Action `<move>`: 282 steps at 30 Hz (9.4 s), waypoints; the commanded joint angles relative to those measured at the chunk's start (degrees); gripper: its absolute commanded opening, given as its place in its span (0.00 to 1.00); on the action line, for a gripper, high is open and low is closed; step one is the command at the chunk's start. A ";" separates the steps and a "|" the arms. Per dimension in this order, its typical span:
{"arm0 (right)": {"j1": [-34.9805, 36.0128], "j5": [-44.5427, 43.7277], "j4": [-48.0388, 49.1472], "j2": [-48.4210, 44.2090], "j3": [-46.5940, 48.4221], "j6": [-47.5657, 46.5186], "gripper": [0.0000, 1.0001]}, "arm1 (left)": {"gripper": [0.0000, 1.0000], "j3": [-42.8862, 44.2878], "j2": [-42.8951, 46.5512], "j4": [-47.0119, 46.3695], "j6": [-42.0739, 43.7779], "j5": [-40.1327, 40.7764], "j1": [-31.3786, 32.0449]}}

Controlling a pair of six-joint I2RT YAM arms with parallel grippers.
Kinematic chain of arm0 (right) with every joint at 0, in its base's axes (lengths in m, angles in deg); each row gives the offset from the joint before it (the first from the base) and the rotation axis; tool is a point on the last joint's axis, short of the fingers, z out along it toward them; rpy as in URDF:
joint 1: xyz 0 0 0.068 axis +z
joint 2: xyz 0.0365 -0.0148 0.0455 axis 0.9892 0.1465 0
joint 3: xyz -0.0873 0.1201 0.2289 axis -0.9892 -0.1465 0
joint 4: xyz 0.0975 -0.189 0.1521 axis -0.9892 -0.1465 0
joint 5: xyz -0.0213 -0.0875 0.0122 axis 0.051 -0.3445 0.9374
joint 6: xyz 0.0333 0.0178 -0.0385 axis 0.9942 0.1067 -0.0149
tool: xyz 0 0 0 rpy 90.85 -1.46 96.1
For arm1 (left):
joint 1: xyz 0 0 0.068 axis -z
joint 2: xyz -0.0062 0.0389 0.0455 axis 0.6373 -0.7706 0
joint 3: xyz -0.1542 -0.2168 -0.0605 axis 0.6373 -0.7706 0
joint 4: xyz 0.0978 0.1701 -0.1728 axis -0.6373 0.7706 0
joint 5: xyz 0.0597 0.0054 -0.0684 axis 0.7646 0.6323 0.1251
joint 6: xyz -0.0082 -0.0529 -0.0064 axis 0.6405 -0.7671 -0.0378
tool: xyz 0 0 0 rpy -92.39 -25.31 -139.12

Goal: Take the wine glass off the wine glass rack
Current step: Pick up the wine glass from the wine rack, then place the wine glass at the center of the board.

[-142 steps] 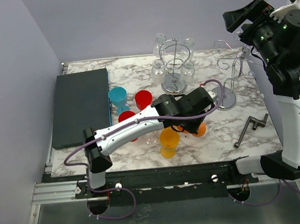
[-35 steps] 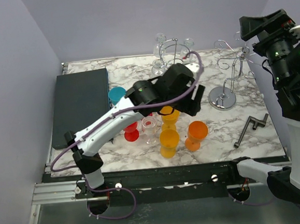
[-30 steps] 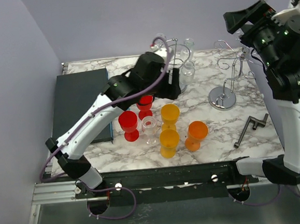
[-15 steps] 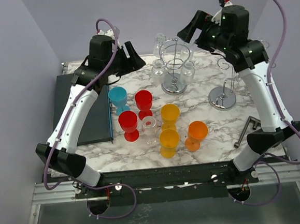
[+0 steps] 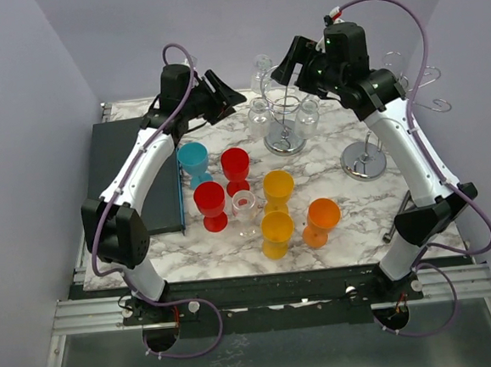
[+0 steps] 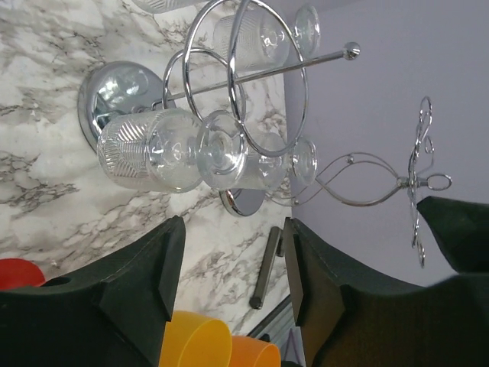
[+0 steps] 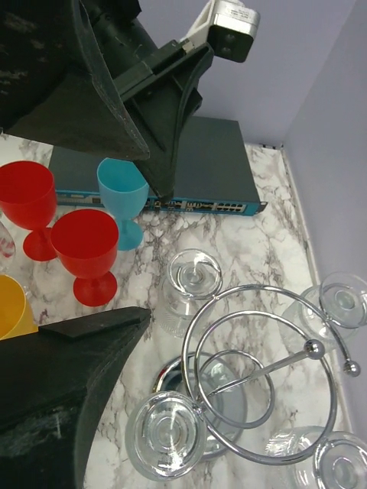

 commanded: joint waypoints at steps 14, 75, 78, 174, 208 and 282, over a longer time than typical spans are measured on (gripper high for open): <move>0.57 -3.11 2.60 -1.95 -5.45 0.79 0.83 | 0.53 -9.94 -5.93 -23.95 -17.39 -2.32 0.85; 0.57 -5.45 3.72 -3.93 -8.34 0.44 0.83 | 0.00 -14.36 -4.46 -33.43 -21.64 -6.20 3.56; 0.57 -5.65 3.71 -3.95 -8.36 0.44 0.83 | 0.00 -14.60 -3.90 -33.86 -22.41 -6.50 3.34; 2.22 27.69 85.00 -9.22 -43.51 34.56 1.00 | 0.00 -16.10 21.89 -49.81 -69.72 2.68 -3.61; 5.23 29.22 110.56 4.57 -33.61 44.01 0.19 | 0.00 -25.31 23.50 -61.27 -77.45 1.06 -3.60; 5.23 -8.35 -10.31 -0.82 -31.99 -6.94 0.01 | 0.99 -23.17 27.56 -16.21 -13.24 -10.16 -3.47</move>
